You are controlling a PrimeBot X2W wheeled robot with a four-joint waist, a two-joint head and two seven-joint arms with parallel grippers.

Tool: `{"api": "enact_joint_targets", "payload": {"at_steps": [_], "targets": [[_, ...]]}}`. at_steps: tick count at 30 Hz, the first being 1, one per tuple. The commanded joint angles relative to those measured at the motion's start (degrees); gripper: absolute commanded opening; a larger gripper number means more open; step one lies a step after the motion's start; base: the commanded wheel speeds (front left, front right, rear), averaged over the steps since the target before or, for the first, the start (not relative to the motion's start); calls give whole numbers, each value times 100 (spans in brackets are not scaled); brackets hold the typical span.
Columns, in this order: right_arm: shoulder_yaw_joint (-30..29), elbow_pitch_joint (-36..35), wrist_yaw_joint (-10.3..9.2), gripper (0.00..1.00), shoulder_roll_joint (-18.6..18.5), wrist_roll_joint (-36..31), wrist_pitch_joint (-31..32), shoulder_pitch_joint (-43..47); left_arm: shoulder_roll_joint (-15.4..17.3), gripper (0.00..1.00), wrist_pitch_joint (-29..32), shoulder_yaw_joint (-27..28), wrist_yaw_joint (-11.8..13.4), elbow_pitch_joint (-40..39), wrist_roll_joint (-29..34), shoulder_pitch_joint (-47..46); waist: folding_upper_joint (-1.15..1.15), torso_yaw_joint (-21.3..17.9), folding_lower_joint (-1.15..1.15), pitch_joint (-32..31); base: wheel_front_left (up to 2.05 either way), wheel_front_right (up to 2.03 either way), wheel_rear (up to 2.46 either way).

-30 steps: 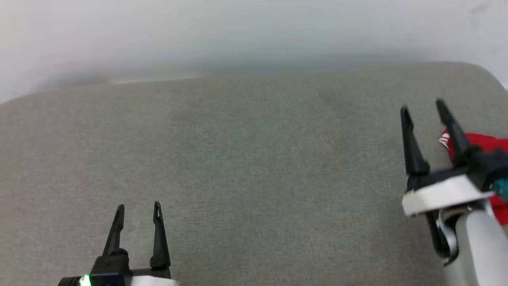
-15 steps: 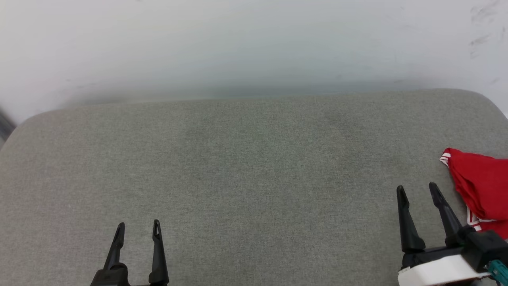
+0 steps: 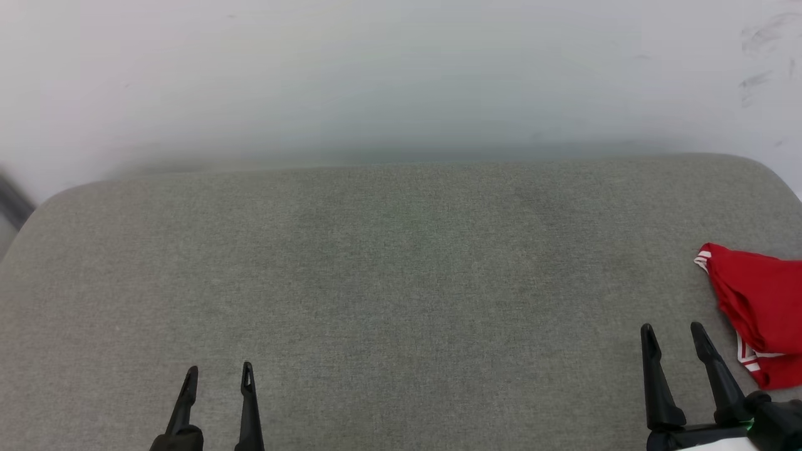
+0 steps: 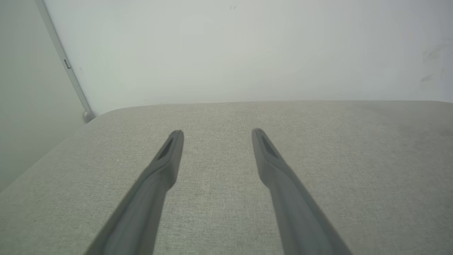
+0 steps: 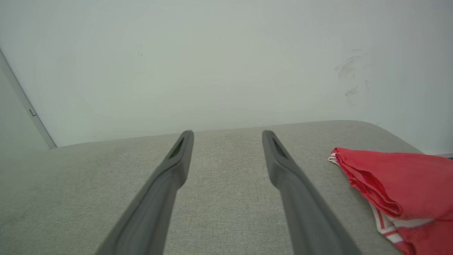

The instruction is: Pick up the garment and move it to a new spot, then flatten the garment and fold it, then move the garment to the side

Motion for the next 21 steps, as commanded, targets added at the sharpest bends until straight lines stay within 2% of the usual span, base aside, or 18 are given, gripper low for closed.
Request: {"api": "enact_joint_targets", "payload": {"at_steps": [1,3,4,7,21], "targets": [[-7,0,-4,100,26,8,-9,58,-12,100,-13,2,-18,16,25,74,0,2,1,2,0,0,0],[-5,12,-4,100,27,17,-9,45,-12,100,-13,11,-21,34,34,59,0,4,1,3,0,0,0],[4,24,0,0,0,2,1,1,0,0,0,5,0,58,7,0,0,3,1,3,0,0,0],[19,185,0,0,0,11,7,12,-2,0,26,-2,-1,211,-11,4,0,3,1,3,0,0,0],[52,408,0,0,-91,1635,309,-271,103,0,308,14,-207,429,-1788,-328,0,-4,1,17,0,0,0]]}}
